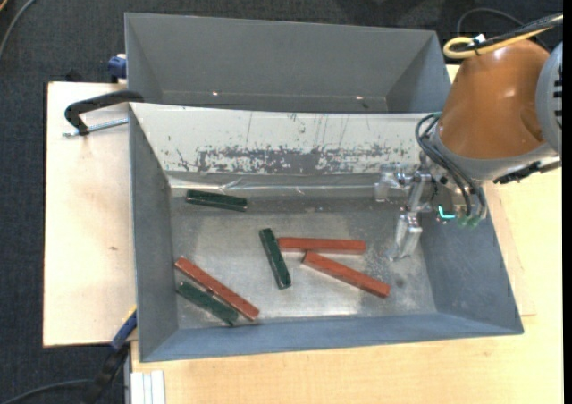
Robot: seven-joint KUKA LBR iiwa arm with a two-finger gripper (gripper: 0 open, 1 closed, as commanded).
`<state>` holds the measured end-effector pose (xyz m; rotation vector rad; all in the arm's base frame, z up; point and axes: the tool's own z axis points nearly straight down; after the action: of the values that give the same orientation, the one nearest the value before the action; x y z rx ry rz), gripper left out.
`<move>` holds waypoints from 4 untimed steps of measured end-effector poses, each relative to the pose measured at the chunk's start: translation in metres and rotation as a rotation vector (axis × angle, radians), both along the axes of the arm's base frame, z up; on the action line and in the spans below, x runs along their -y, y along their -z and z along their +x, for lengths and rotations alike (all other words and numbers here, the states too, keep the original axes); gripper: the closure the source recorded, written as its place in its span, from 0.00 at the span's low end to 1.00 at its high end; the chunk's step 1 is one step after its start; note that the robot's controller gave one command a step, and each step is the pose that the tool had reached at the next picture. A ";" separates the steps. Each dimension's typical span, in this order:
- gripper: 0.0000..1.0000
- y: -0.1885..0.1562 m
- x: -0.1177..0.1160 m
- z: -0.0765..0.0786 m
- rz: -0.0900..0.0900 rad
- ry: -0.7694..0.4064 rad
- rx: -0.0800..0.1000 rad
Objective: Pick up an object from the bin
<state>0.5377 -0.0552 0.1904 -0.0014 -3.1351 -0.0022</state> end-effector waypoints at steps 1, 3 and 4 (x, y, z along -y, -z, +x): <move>0.00 0.124 -0.039 -0.022 0.001 0.120 -0.002; 0.00 0.081 -0.050 -0.042 0.000 0.309 0.012; 0.00 0.121 -0.033 -0.041 -0.002 0.523 0.002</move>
Offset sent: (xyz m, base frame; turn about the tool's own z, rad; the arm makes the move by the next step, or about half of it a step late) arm -0.0202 0.0368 -0.1204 0.1213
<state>0.4971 -0.0219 0.0694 -0.8122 -3.0311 -0.0009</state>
